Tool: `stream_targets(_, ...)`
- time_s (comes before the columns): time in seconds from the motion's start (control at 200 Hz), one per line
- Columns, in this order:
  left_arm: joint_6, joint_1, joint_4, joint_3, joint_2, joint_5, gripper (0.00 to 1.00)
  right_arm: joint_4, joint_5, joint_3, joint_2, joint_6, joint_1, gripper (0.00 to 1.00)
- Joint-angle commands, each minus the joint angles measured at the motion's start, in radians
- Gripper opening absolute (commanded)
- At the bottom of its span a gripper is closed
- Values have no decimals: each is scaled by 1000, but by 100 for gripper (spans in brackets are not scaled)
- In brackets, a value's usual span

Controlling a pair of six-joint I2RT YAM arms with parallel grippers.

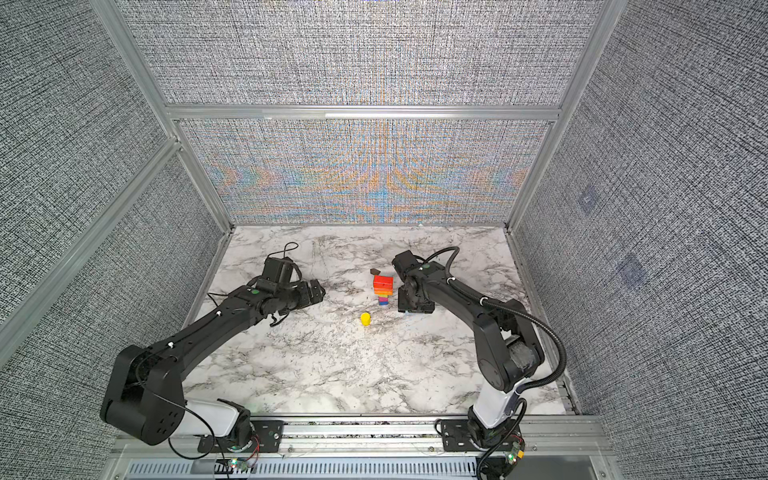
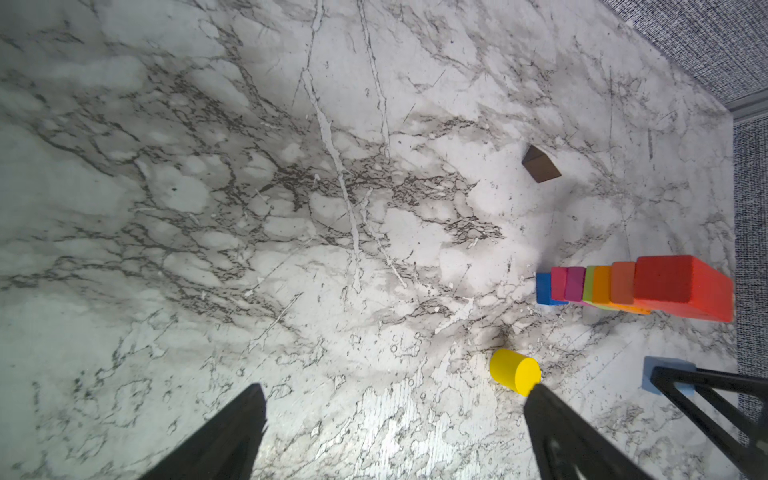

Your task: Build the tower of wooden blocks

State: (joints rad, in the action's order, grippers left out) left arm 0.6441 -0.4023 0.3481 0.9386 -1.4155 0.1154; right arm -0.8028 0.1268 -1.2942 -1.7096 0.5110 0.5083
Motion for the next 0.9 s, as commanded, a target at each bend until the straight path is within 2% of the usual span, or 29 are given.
stream_targets(0.0,-3,2,-12,15,-7,13,99,-122,-20,-52,31,-43,1,50)
stream_targets(0.17,-5,2,-8,29,-8,0,99,-236,-42,-163,68,-64,0,50)
stream_targets(0.35,-8,2,-4,36,-12,-13,99,-325,-52,-298,42,-50,0,50)
stream_targets(0.895,-8,2,-20,-17,5,-48,99,-343,-47,-528,-117,-20,16,50)
